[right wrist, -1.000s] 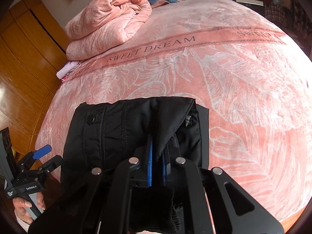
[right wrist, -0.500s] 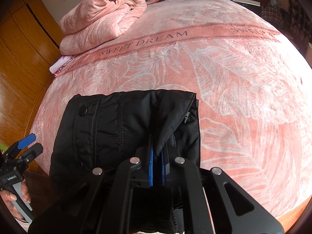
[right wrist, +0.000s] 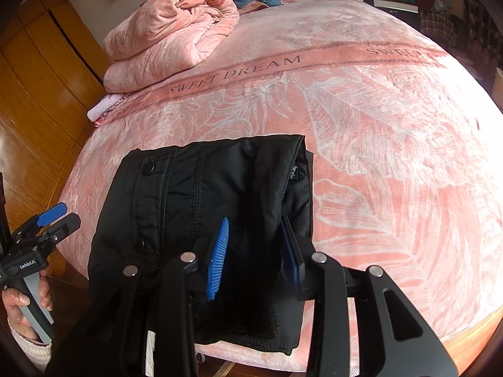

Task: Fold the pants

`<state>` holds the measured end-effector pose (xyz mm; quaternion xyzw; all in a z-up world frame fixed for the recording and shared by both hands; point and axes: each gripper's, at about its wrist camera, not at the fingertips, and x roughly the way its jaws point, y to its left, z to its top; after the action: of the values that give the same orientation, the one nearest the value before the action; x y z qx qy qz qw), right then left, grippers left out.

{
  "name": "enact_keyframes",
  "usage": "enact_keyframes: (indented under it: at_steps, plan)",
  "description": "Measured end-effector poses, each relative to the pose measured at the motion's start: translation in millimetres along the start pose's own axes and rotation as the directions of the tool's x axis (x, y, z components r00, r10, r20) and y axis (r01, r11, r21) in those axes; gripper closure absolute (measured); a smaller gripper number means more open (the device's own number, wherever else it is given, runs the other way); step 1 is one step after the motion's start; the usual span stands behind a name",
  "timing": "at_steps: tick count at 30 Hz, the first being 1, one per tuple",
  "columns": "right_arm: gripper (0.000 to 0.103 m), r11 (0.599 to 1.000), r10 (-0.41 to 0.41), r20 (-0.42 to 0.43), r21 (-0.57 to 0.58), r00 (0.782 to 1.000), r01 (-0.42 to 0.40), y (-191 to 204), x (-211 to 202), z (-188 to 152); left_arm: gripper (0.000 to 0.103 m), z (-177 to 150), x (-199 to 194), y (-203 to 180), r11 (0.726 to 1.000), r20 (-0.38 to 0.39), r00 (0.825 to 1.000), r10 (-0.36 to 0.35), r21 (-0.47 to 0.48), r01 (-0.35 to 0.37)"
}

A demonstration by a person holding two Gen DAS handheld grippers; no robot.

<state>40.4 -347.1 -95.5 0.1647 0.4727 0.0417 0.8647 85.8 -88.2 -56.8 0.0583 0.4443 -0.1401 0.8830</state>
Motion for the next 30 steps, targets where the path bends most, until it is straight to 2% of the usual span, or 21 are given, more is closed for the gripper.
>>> enact_keyframes:
  at_steps: [10, 15, 21, 23, 25, 28, 29, 30]
  plan:
    - [0.068, 0.995, 0.016, -0.027, 0.096, 0.999, -0.014, -22, -14, -29, 0.004, -16, 17, 13, 0.999, -0.071, 0.997, 0.004, -0.038, -0.007]
    - [0.062, 0.993, 0.044, -0.043, 0.111, 0.998, -0.039, -23, -11, -37, 0.004, -27, 23, 22, 0.997, -0.112, 0.994, -0.001, -0.077, -0.007]
    - [0.062, 0.991, 0.078, -0.058, 0.114, 0.995, -0.071, -16, -9, -44, 0.004, -36, 32, 29, 0.993, -0.162, 0.986, -0.042, -0.12, 0.022]
    - [0.069, 0.99, 0.087, -0.062, 0.12, 0.994, -0.079, -15, -8, -46, 0.004, -39, 35, 31, 0.988, -0.182, 0.981, -0.073, -0.146, 0.046]
    - [0.071, 0.99, 0.09, -0.057, 0.119, 0.994, -0.083, -15, -9, -47, 0.004, -43, 39, 35, 0.978, -0.203, 0.971, -0.122, -0.191, 0.083]
    - [0.078, 0.995, 0.07, -0.044, 0.078, 0.997, -0.067, -9, -15, -45, 0.004, -48, 42, 42, 0.962, -0.224, 0.962, -0.158, -0.254, 0.099]
    - [0.082, 0.995, 0.071, -0.038, 0.076, 0.997, -0.068, -8, -18, -44, 0.004, -49, 43, 44, 0.958, -0.228, 0.959, -0.166, -0.268, 0.102]
    - [0.093, 0.994, 0.08, -0.028, 0.076, 0.996, -0.077, -8, -22, -43, 0.004, -50, 42, 47, 0.954, -0.23, 0.957, -0.174, -0.279, 0.106]
